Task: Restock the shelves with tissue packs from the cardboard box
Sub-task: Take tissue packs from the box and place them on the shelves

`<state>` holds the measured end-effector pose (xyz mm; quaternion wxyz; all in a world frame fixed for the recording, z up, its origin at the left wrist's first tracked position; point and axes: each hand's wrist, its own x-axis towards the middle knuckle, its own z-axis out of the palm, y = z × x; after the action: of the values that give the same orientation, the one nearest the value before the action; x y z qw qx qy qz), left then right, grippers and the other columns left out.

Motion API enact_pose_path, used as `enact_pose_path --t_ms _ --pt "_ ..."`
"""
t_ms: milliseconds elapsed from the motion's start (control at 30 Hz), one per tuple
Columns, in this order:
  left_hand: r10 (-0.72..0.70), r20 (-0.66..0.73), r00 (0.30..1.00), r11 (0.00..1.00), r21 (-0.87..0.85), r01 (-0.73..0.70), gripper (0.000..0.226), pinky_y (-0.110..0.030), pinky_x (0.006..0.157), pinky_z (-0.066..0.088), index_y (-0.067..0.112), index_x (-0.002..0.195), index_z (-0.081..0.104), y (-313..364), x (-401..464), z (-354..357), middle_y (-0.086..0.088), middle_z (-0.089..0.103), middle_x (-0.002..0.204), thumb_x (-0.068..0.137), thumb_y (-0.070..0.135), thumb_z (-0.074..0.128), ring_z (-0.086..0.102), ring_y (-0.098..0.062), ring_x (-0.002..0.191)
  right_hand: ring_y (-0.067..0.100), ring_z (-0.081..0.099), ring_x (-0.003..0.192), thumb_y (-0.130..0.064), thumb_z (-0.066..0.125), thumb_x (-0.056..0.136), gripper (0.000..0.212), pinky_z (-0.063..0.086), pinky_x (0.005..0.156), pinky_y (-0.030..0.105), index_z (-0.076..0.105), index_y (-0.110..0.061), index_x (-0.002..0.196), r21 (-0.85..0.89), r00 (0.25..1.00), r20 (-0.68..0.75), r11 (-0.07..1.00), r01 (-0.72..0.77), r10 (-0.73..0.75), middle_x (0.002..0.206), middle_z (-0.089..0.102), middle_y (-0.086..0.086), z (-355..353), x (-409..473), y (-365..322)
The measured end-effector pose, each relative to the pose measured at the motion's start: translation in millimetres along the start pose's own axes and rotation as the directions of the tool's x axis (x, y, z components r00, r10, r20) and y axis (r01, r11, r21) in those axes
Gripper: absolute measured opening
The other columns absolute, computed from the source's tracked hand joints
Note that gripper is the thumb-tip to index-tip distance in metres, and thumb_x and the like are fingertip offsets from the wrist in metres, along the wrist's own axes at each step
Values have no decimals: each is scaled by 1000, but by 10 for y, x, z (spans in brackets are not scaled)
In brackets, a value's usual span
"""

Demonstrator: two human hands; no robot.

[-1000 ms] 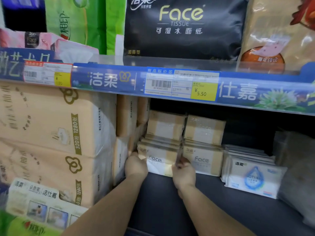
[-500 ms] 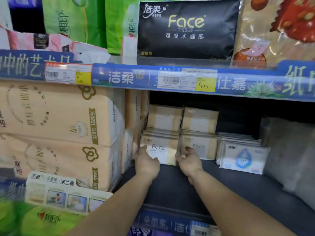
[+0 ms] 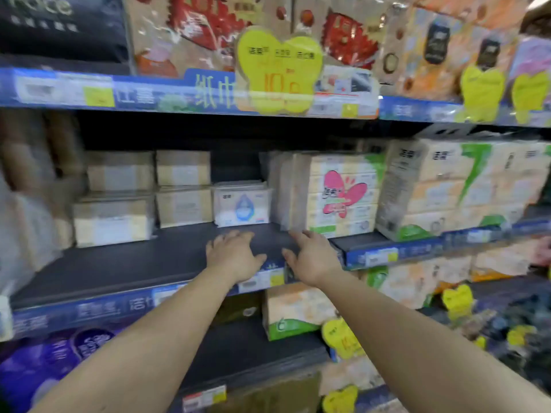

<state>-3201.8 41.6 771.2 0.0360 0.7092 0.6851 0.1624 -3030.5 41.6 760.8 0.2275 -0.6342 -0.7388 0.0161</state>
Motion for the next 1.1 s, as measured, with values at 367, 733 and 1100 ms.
enact_pose_path --t_ms 367,733,1100 --pt "554 145 820 833 -72 -549 64 -41 109 32 33 138 43 4147 -1016 1175 -3 44 144 83 66 49 40 -29 132 29 37 134 -57 40 94 59 42 101 42 40 -25 144 -159 808 -165 793 -588 566 144 43 8 -1770 -2257 3458" --pt "778 197 596 624 -142 -768 67 -44 108 31 32 142 36 6804 -841 2251 -4 36 148 86 66 48 33 -30 136 29 32 138 -58 40 94 62 37 106 43 34 -27 147 -98 566 -231 560 -823 791 149 36 6 -2468 -2789 5811" --pt "884 190 426 461 -210 -862 70 -42 106 37 27 142 38 9289 88 3214 -3 45 143 83 61 54 41 -28 132 27 43 129 -53 45 93 57 41 104 40 41 -26 143 3 364 -326 386 -923 873 140 48 4 -3128 -2518 8138"
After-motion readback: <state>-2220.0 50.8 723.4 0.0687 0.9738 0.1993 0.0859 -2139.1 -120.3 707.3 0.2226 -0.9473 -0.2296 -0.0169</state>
